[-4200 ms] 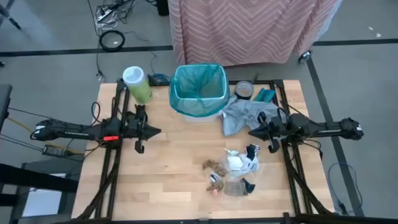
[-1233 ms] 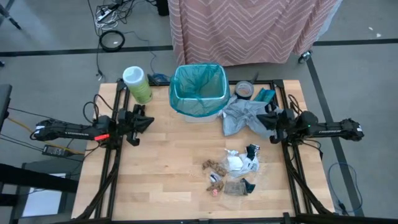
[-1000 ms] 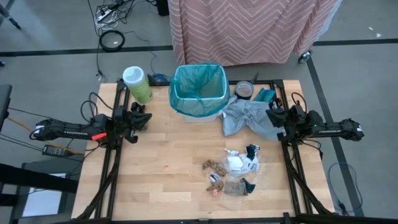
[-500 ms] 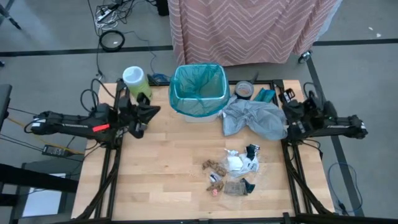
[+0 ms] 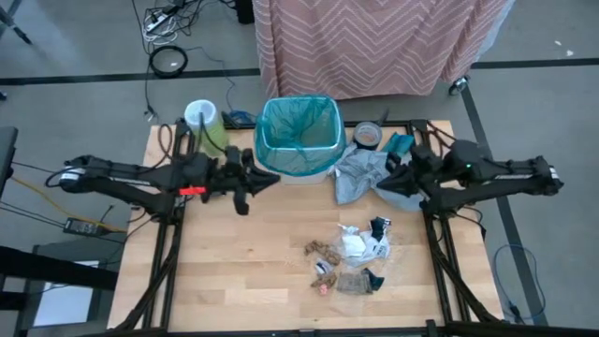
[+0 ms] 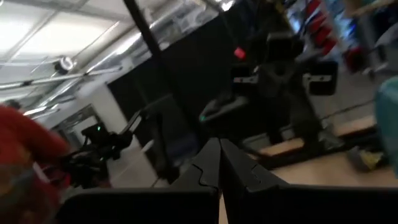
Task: Place trash/remove bag and relplace
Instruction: Put the brown napkin into the trash bin, then put the white paper into the trash bin
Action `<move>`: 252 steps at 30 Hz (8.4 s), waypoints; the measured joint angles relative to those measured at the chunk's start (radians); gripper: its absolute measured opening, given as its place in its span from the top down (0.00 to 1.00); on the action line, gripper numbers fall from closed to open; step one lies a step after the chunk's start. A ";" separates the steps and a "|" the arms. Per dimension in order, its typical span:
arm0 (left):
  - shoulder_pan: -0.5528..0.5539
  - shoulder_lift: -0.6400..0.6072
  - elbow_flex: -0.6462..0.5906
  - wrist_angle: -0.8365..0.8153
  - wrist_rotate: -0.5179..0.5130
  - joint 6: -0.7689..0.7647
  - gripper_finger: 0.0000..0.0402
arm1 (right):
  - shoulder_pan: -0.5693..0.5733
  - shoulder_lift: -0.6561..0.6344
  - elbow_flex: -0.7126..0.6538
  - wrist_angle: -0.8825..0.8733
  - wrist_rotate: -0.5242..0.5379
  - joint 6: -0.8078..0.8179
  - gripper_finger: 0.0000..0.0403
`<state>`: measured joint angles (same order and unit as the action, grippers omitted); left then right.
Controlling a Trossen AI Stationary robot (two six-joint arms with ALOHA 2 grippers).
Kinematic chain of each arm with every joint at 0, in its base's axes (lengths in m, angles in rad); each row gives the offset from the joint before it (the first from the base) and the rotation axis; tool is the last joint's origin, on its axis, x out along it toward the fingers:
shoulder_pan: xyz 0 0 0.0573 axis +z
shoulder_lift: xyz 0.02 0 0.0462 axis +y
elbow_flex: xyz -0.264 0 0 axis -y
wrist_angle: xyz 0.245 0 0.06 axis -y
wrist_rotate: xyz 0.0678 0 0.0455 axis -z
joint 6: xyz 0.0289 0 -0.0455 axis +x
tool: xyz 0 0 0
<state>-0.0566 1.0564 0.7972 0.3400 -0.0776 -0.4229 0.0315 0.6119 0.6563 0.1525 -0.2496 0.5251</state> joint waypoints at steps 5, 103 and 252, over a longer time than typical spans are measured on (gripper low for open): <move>-0.058 0.088 0.006 -0.003 -0.023 0.000 0.93 | 0.058 0.023 0.000 -0.003 -0.011 0.043 1.00; -0.215 0.917 0.413 -0.546 -0.006 -0.089 0.98 | 0.264 0.350 -0.002 -0.506 0.259 0.153 0.76; -0.284 0.918 0.554 -0.421 -0.062 0.349 0.66 | 0.366 0.352 -0.002 -0.470 0.463 0.207 0.77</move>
<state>-0.3405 1.9742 1.3516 -0.0808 -0.1394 -0.0739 0.3977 0.9634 0.6544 -0.3171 0.2138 0.7326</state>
